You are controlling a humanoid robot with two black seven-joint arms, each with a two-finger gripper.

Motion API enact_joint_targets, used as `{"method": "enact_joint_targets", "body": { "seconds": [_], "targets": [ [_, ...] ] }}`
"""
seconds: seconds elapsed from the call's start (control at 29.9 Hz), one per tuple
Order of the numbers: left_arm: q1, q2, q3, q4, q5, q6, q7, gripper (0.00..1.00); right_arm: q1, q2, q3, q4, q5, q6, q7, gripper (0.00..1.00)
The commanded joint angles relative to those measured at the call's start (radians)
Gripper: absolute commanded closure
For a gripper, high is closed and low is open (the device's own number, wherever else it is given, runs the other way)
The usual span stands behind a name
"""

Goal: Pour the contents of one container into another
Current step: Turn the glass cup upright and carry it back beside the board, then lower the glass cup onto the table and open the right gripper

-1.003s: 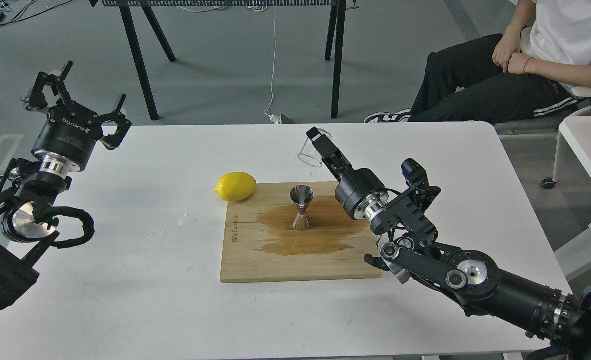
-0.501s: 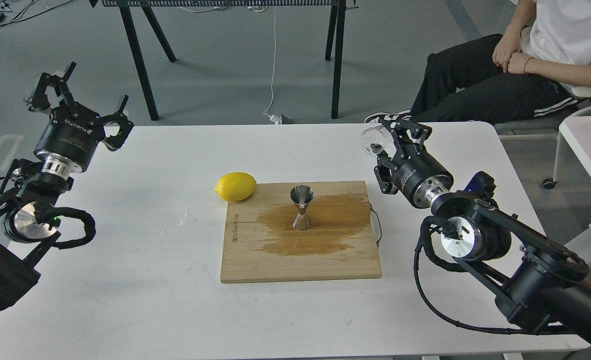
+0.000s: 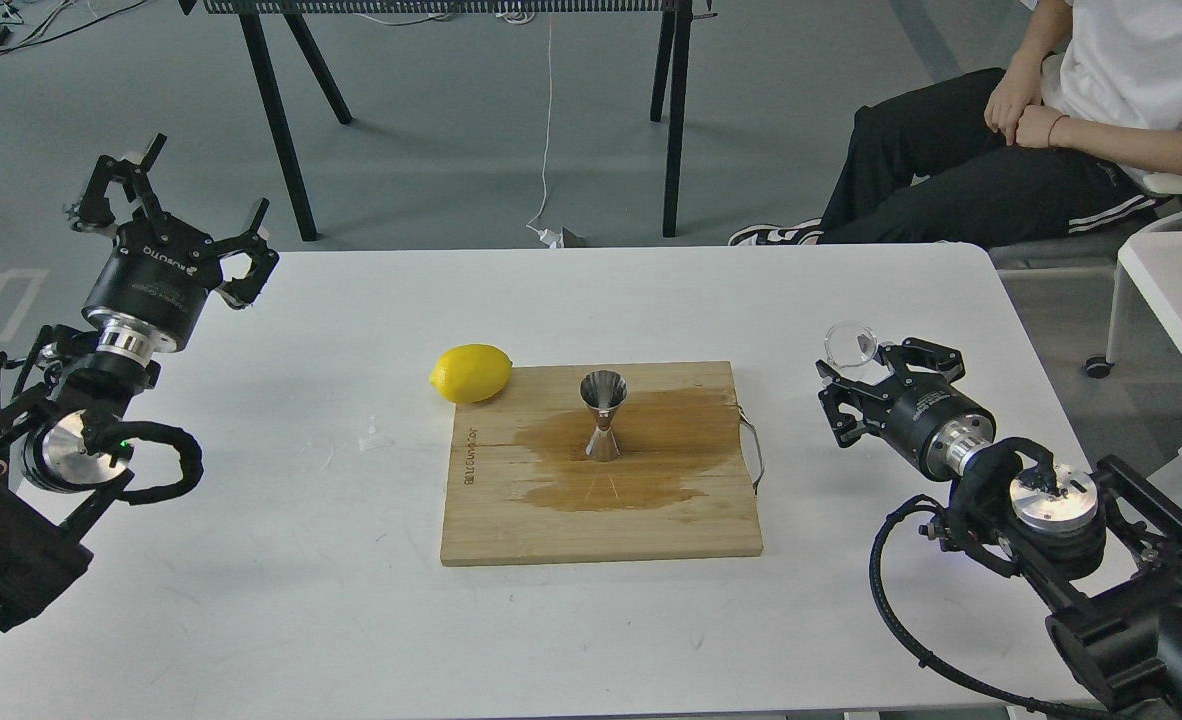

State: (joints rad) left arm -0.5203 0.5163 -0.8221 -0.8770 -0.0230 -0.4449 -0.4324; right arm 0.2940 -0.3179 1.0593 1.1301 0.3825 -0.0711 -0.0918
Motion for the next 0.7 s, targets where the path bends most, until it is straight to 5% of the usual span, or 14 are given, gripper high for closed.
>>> {"method": "enact_joint_targets", "body": {
  "seconds": [0.0,0.33,0.67],
  "targets": [
    [0.000,-0.001,0.000,-0.002,0.001,0.000,0.001,0.00,-0.007,0.000,0.010,-0.082,0.081,0.054,-0.043,0.80],
    [0.000,-0.027,0.003,-0.002,0.003,0.006,0.003,0.00,0.034,0.114,0.110,-0.383,0.110,0.079,-0.174,0.80],
    [-0.001,-0.024,0.003,-0.004,0.005,0.003,0.004,0.00,0.063,0.137,0.111,-0.395,0.110,0.071,-0.178,0.80]
  ]
}}
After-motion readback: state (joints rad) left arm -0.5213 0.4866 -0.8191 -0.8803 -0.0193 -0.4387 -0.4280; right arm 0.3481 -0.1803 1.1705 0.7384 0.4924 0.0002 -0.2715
